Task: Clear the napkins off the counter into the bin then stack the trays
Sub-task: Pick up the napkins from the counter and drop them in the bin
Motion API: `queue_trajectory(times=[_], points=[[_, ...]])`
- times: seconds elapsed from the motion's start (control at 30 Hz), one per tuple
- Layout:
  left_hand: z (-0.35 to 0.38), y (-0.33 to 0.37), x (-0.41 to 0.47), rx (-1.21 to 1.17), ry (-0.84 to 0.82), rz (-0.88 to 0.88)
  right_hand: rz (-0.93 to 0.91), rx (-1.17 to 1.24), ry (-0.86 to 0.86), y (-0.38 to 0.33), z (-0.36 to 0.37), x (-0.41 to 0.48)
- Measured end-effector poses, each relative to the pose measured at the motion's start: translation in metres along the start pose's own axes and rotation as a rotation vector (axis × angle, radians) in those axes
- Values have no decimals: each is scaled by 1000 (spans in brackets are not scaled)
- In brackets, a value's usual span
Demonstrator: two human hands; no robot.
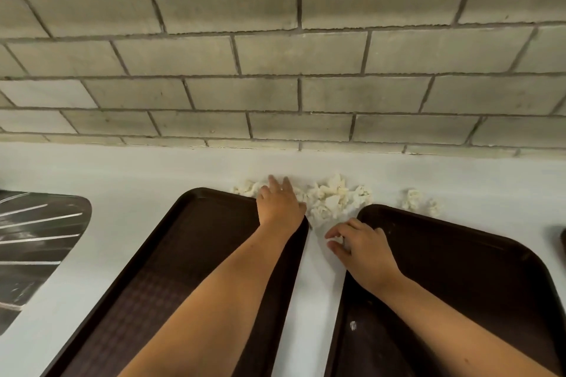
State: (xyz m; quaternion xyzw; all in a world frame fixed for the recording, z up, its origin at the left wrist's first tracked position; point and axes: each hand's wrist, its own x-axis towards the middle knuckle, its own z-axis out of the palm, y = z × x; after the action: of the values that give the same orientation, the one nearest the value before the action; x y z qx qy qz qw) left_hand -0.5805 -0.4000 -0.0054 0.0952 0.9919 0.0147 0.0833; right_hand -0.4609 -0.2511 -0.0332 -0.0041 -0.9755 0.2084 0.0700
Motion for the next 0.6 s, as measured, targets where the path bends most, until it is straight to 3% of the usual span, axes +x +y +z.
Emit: queue_trajectory(times=[0.1, 0.27, 0.47, 0.6], points=[[8, 6, 9, 49, 10, -54, 7, 34, 6, -2, -2, 1], [12, 9, 9, -68, 143, 72, 2, 81, 13, -2, 0, 1], [9, 0, -10, -578, 273, 203, 65, 255, 100, -4, 0, 3], [-5, -8, -27, -791, 268, 89, 139, 374, 91, -7, -8, 1]])
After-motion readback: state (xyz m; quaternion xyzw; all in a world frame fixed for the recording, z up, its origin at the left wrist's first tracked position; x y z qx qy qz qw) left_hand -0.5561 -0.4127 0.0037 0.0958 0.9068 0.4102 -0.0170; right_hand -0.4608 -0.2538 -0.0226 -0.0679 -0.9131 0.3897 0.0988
